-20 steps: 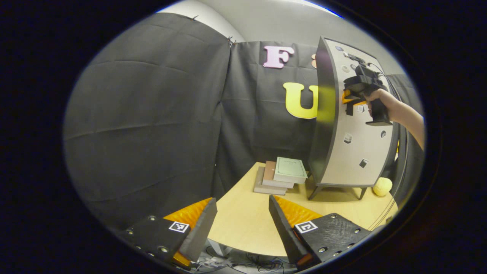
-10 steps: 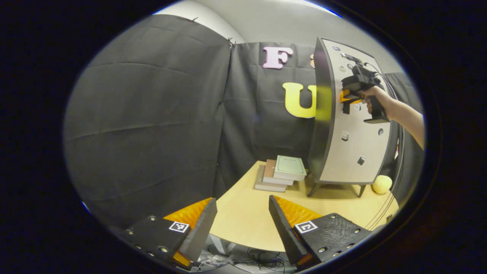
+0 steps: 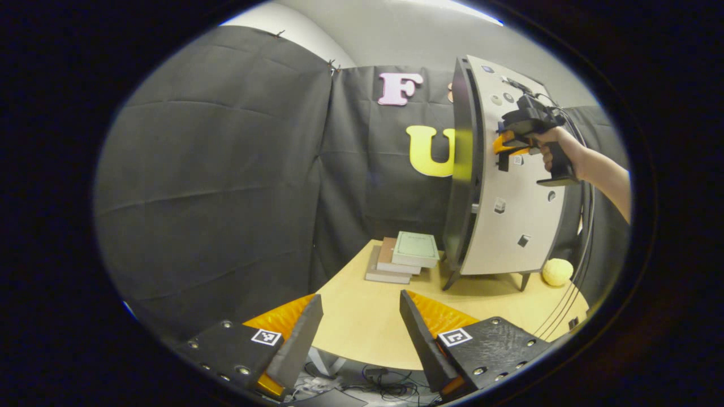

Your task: Open the cabinet door with the right hand, grasp the bottle in the cabinet with the left hand and place it on the coaster, then close the cabinet door with the right hand.

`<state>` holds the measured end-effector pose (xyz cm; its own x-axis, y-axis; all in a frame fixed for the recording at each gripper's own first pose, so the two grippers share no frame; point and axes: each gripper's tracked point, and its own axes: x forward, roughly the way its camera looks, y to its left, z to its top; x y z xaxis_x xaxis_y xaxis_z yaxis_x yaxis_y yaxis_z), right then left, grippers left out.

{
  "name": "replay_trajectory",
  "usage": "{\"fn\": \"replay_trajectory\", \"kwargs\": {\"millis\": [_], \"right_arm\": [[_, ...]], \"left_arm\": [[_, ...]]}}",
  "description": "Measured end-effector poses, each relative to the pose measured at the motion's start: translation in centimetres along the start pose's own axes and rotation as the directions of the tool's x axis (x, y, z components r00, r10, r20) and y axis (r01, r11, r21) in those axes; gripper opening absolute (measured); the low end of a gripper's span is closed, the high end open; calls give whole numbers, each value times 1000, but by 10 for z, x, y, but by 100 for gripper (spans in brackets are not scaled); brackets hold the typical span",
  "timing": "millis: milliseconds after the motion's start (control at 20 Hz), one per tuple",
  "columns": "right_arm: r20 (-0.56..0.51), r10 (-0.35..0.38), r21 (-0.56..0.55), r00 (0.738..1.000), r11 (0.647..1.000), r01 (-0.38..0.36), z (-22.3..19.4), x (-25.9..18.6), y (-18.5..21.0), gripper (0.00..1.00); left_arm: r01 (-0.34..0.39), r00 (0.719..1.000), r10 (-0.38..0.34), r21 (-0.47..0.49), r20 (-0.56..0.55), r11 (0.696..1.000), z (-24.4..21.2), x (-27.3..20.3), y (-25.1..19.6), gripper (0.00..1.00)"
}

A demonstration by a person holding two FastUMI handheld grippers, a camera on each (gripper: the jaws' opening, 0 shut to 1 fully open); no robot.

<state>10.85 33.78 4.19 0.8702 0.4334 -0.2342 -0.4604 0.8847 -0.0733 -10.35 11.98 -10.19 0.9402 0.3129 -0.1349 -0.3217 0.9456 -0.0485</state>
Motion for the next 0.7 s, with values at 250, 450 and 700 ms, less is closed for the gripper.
{"fn": "replay_trajectory", "kwargs": {"millis": [250, 450, 700], "right_arm": [[8, 79, -8, 997, 997, -79, -2, -20, 4, 14], [26, 135, -10, 991, 991, -135, -4, -30, 3, 16], [23, 197, -13, 980, 980, -197, -4, -32, 2, 14]], "left_arm": [[18, 1000, -18, 24, -2, 1000, 3, 4, -27, 82], [14, 1000, -15, 21, 14, 1000, 14, 0, -53, 82], [14, 999, -14, -7, 51, 1000, 35, -14, -88, 85]]}}
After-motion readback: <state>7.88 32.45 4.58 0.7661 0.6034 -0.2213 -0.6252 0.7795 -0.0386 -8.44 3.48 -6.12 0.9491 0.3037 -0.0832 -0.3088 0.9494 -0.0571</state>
